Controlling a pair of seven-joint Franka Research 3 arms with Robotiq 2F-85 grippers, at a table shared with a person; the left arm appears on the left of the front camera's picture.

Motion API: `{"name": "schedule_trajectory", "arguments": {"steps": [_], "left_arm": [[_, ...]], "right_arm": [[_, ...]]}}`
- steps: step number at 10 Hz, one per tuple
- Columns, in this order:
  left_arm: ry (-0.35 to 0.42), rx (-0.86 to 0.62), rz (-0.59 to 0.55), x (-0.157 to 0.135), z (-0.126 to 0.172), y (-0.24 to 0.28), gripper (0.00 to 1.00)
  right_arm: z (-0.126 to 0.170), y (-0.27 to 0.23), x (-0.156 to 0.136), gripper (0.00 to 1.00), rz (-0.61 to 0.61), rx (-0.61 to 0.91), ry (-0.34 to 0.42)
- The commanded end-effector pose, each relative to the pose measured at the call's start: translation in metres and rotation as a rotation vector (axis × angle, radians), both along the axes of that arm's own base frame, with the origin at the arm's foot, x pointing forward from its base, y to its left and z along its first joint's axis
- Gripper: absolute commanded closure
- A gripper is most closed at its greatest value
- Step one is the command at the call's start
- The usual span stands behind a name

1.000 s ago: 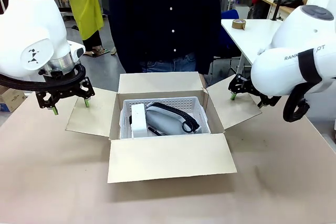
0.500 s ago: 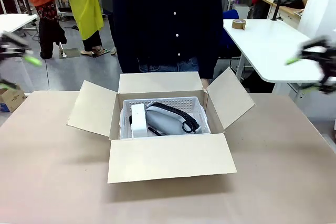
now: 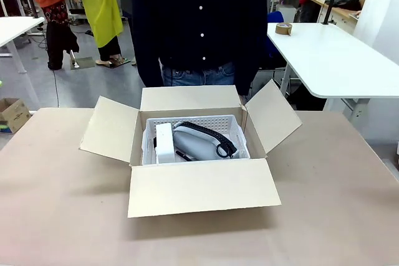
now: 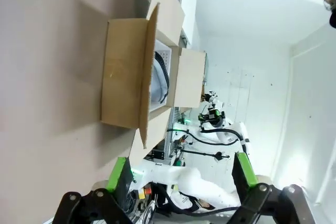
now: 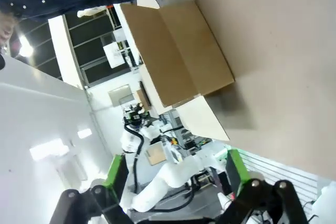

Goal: Pack the gift set into the box.
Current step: Lift both hands away from the flaps of the Package Box, then press and hold the closed box until the human finishes sealing it.

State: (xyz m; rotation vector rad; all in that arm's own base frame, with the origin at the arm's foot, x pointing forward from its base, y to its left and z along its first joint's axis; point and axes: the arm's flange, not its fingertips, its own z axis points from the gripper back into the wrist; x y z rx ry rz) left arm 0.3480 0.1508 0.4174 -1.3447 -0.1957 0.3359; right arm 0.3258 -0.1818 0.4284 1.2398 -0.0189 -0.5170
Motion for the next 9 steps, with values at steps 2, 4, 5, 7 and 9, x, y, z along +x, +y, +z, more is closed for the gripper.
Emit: {"name": "schedule_trajectory", "arguments": {"steps": [2,4,5,7,9], "left_arm": [[-0.081,0.108,-0.005,-0.0185,0.0488,-0.001,0.0],[-0.081,0.108,-0.005,-0.0185,0.0488,-0.001,0.0],[-0.081,0.108,-0.005,-0.0185,0.0488,-0.001,0.0],[-0.081,0.108,-0.005,-0.0185,0.0488,-0.001,0.0],[-0.081,0.108,-0.005,-0.0185,0.0488,-0.001,0.0]], "right_arm": [[0.0319,0.0164,-0.0001,0.0,0.01,-0.06,-0.069],[0.0319,0.0164,-0.0001,0.0,0.01,-0.06,-0.069],[0.0319,0.0164,-0.0001,0.0,0.01,-0.06,-0.069],[0.0319,0.0164,-0.0001,0.0,0.01,-0.06,-0.069],[0.0319,0.0164,-0.0001,0.0,0.01,-0.06,-0.069]]}}
